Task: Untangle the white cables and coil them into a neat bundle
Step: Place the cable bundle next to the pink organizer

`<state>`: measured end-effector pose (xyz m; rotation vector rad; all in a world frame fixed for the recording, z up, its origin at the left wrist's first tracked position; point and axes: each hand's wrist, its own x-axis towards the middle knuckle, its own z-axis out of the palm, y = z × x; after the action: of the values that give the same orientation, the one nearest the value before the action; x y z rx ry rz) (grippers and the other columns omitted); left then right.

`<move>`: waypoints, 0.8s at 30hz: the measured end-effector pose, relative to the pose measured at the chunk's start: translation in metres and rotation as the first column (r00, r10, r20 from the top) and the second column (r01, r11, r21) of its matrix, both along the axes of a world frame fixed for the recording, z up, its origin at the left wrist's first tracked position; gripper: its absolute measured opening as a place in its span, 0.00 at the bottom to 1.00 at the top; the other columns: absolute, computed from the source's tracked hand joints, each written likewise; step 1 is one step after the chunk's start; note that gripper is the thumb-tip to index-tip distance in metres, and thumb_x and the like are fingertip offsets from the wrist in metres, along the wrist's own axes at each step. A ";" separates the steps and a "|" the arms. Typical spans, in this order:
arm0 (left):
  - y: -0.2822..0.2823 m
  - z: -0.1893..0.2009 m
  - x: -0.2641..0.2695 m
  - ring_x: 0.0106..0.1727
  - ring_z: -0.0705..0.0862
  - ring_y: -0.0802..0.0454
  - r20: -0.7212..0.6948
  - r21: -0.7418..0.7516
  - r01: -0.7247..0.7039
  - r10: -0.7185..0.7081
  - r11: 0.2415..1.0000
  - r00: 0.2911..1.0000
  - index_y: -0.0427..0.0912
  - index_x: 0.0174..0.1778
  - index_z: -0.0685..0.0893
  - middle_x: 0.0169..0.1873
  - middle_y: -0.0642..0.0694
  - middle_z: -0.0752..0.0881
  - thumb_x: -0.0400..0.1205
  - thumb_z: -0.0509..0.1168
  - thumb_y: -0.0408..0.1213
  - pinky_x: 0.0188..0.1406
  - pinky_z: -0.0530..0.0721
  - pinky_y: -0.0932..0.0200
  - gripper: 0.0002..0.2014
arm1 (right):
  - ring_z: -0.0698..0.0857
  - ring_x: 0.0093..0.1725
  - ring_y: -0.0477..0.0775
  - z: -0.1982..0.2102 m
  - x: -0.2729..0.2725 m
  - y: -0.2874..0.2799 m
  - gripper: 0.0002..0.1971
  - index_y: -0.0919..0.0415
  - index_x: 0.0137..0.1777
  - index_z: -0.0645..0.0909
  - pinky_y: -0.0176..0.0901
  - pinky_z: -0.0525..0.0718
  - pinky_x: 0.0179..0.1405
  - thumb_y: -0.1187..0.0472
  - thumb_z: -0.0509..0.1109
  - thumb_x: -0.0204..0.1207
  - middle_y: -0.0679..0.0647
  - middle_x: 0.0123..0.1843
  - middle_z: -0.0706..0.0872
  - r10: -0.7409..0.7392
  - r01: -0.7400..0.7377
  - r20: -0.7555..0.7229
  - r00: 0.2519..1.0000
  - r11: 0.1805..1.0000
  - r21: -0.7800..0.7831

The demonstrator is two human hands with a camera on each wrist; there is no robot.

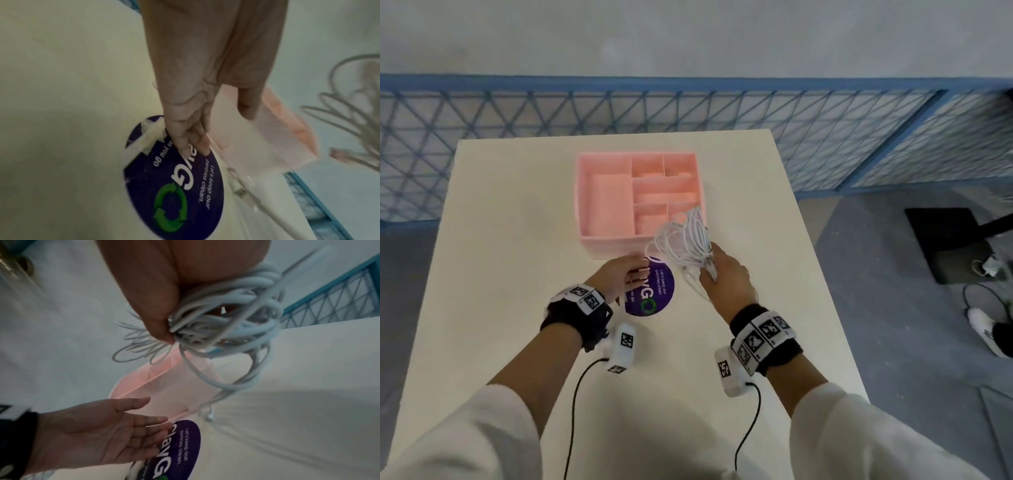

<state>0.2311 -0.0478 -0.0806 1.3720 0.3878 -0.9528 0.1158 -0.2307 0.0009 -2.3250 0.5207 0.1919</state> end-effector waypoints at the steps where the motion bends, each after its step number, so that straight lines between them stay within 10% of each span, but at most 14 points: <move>1: -0.005 -0.007 0.006 0.48 0.85 0.49 -0.026 -0.027 -0.084 0.083 0.996 0.996 0.36 0.63 0.78 0.50 0.42 0.84 0.81 0.64 0.37 0.50 0.87 0.56 0.16 | 0.82 0.54 0.66 -0.001 0.002 -0.001 0.21 0.49 0.68 0.69 0.59 0.81 0.58 0.57 0.62 0.74 0.60 0.54 0.86 -0.011 0.011 0.010 1.000 1.000 -0.005; 8: -0.030 -0.017 0.001 0.48 0.88 0.49 -0.151 -0.211 -0.301 0.273 0.930 0.950 0.39 0.47 0.81 0.36 0.44 0.92 0.83 0.61 0.35 0.60 0.81 0.49 0.05 | 0.84 0.53 0.65 -0.002 0.013 -0.009 0.22 0.44 0.67 0.69 0.61 0.82 0.57 0.56 0.60 0.72 0.58 0.54 0.87 -0.113 0.106 0.088 0.990 0.992 0.071; 19: -0.060 0.008 -0.059 0.46 0.86 0.40 -0.227 -0.022 0.141 -0.142 0.990 0.964 0.35 0.54 0.76 0.46 0.36 0.86 0.85 0.55 0.40 0.50 0.84 0.47 0.11 | 0.79 0.40 0.51 -0.018 0.000 -0.009 0.05 0.61 0.51 0.75 0.41 0.74 0.45 0.66 0.63 0.76 0.47 0.40 0.79 -0.201 0.190 0.027 0.979 0.954 0.231; 24: -0.075 0.014 -0.084 0.29 0.89 0.54 -0.170 -0.181 -0.054 0.023 0.982 0.985 0.32 0.59 0.78 0.28 0.47 0.91 0.85 0.53 0.30 0.34 0.90 0.57 0.11 | 0.82 0.40 0.47 -0.027 -0.009 0.002 0.06 0.61 0.49 0.73 0.41 0.80 0.41 0.63 0.65 0.74 0.50 0.39 0.83 -0.205 0.216 -0.070 0.976 0.938 0.270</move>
<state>0.1473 -0.1226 -0.0662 1.1159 0.4399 -1.0488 0.1063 -0.2283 -0.0260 -1.9820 0.7118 0.1964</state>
